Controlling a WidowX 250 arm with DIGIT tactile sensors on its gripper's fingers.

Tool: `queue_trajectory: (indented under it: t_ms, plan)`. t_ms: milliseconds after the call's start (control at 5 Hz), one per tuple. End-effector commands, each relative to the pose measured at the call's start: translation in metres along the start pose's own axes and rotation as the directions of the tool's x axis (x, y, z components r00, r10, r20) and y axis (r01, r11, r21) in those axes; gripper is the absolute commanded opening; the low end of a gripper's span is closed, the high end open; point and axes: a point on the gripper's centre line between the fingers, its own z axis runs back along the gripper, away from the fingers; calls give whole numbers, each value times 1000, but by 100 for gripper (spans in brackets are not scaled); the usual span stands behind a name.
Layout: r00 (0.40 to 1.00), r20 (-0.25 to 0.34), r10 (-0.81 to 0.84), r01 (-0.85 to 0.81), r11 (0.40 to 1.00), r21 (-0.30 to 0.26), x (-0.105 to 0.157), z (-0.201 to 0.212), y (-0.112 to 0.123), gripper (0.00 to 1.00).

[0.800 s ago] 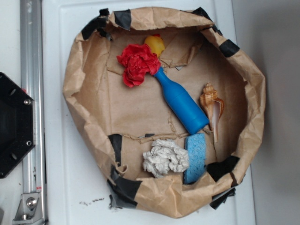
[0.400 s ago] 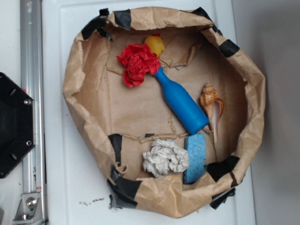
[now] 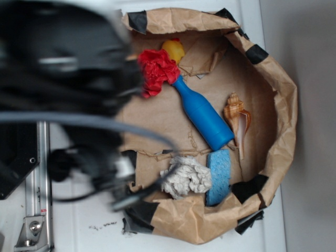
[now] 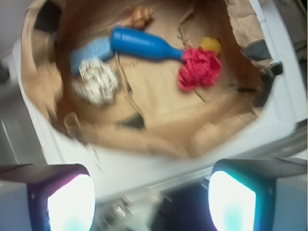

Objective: Grab the blue sponge.

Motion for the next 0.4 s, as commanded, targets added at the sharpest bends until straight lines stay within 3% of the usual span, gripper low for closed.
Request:
queue_trajectory:
  t_ms: [0, 200]
  plan:
    - [952, 234, 196, -181, 980, -84, 57, -22, -27, 100]
    - [931, 313, 189, -179, 982, -62, 73, -37, -42, 100]
